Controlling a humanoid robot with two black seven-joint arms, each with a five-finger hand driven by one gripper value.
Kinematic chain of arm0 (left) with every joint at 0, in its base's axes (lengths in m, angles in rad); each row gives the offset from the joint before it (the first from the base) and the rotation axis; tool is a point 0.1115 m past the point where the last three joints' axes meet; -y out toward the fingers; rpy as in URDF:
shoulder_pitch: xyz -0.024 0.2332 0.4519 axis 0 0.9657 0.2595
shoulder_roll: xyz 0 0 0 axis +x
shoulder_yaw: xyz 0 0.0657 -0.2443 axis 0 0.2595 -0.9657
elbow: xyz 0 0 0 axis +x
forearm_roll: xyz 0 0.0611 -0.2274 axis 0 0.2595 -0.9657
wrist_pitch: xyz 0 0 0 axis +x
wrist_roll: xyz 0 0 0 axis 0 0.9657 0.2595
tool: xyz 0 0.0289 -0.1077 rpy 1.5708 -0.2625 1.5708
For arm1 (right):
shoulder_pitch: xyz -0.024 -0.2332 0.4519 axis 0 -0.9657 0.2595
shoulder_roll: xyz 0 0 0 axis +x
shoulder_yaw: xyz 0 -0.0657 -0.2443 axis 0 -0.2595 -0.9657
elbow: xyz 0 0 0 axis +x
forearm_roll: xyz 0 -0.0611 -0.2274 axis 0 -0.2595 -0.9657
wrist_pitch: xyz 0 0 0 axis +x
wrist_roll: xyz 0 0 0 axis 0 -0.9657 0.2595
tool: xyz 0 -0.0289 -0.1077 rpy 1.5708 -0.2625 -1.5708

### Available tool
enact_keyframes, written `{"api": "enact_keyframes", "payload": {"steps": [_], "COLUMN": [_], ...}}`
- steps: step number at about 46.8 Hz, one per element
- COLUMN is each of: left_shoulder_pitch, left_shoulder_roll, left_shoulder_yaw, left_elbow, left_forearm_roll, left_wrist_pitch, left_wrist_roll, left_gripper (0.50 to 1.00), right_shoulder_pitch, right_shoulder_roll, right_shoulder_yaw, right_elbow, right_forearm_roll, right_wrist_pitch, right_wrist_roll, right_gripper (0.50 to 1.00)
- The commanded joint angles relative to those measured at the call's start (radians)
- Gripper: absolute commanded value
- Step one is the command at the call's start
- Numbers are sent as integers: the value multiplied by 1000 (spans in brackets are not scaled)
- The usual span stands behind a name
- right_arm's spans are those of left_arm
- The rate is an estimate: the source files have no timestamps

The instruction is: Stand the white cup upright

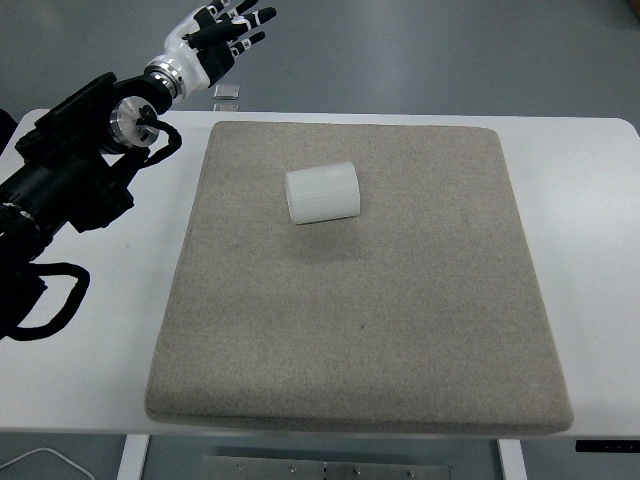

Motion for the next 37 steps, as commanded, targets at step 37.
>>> {"api": "enact_keyframes", "payload": {"steps": [37], "left_shoulder_pitch": [-174], "left_shoulder_roll": [246], "left_shoulder_yaw": [441], "left_elbow": [-550], "left_forearm_roll": [528], "left_wrist_pitch": [30], "left_wrist_roll": [286], "left_gripper": [986], "right_shoulder_pitch": [0], "right_shoulder_roll": [0], "right_shoulder_yaw": [0], "right_elbow": [0], "right_forearm_roll": [0], "right_wrist_pitch": [0], "right_wrist_roll": [0], "right_gripper": [930]}}
